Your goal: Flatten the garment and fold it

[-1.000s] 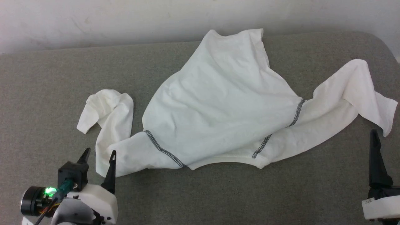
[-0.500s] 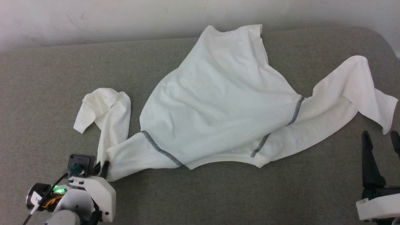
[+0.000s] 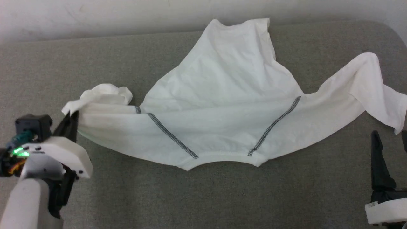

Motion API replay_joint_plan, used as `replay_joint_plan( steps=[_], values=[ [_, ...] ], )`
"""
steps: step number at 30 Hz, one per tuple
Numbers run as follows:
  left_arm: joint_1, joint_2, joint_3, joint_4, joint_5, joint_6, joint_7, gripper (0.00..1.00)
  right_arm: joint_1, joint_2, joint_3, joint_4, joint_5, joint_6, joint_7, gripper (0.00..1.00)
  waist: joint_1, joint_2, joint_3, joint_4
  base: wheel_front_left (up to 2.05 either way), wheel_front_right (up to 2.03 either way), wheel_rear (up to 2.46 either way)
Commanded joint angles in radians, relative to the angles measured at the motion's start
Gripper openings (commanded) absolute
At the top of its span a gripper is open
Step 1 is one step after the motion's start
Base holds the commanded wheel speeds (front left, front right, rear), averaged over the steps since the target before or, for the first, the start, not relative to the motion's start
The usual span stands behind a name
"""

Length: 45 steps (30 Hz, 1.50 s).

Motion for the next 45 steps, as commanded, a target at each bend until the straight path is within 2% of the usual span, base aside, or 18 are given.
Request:
replay_joint_plan(
  steps=[1,3,11,12,13,14,15,22,28,33,37,41,45],
  values=[
    [-0.023,0.007,0.009,-0.003,-0.006,0.004,0.003,0.00,-0.008,0.002,0.003,-0.008,-0.004,-0.001,0.004,1.00,0.0000,-0.0001,0.043,0.001,0.00,0.00,0.00],
    [-0.066,0.030,0.014,0.013,-0.001,0.001,0.013,0.00,-0.019,0.002,0.008,-0.011,-0.007,-0.001,0.006,1.00,0.0000,-0.0001,0.074,-0.002,0.00,0.00,0.00],
    [-0.196,0.039,-0.004,0.182,0.003,0.002,0.013,0.01,-0.058,0.002,0.028,0.007,-0.017,-0.001,-0.003,1.00,0.0000,-0.0001,0.157,-0.020,0.00,0.00,0.00],
    [-0.204,0.039,-0.009,0.203,0.007,0.002,0.010,0.20,-0.062,0.002,0.032,0.008,-0.018,-0.001,-0.003,1.00,0.0000,-0.0001,0.163,-0.023,0.00,0.00,0.00],
    [-0.212,0.038,-0.013,0.222,0.010,0.003,0.004,0.42,-0.065,0.002,0.034,0.009,-0.018,-0.001,-0.004,1.00,0.0000,-0.0001,0.167,-0.025,0.00,0.00,0.00],
    [-0.219,0.036,-0.015,0.238,0.011,0.003,-0.005,0.91,-0.068,0.002,0.036,0.011,-0.019,-0.001,-0.005,1.00,0.0000,-0.0001,0.170,-0.027,0.00,0.00,0.00],
    [-0.226,0.034,-0.017,0.251,0.010,0.002,-0.016,1.00,-0.070,0.002,0.036,0.013,-0.019,-0.001,-0.006,1.00,0.0000,-0.0001,0.171,-0.028,0.00,0.00,0.00],
    [-0.230,0.026,-0.021,0.256,-0.002,-0.010,-0.093,1.00,-0.071,0.002,0.034,0.034,-0.020,-0.001,-0.004,1.00,0.0000,-0.0001,0.127,-0.017,0.00,0.00,0.00],
    [-0.148,-0.007,0.012,0.120,-0.045,-0.005,-0.193,1.00,-0.057,0.002,0.038,0.048,-0.021,-0.001,0.003,1.00,0.0000,-0.0001,0.049,0.002,0.00,0.00,0.00],
    [0.001,-0.077,0.032,-0.072,-0.099,-0.015,-0.332,1.00,-0.037,0.002,0.045,0.063,-0.010,-0.001,0.004,1.00,0.0000,-0.0001,-0.009,0.008,0.00,0.00,0.00],
    [0.145,-0.124,0.032,-0.188,-0.081,0.007,-0.421,1.00,-0.016,0.002,0.045,0.074,-0.001,-0.001,0.000,1.00,0.0000,-0.0001,-0.044,0.011,0.00,0.00,0.00],
    [0.266,-0.187,0.032,-0.275,-0.053,0.036,-0.466,1.00,0.007,0.002,0.051,0.087,0.014,-0.001,-0.009,1.00,0.0000,-0.0001,-0.070,0.010,0.00,0.00,0.00],
    [0.369,-0.231,0.025,-0.357,0.020,0.059,-0.478,1.00,0.032,0.002,0.059,0.101,0.029,-0.001,-0.018,1.00,0.0000,-0.0001,-0.090,0.007,0.00,0.00,0.00]
  ],
)
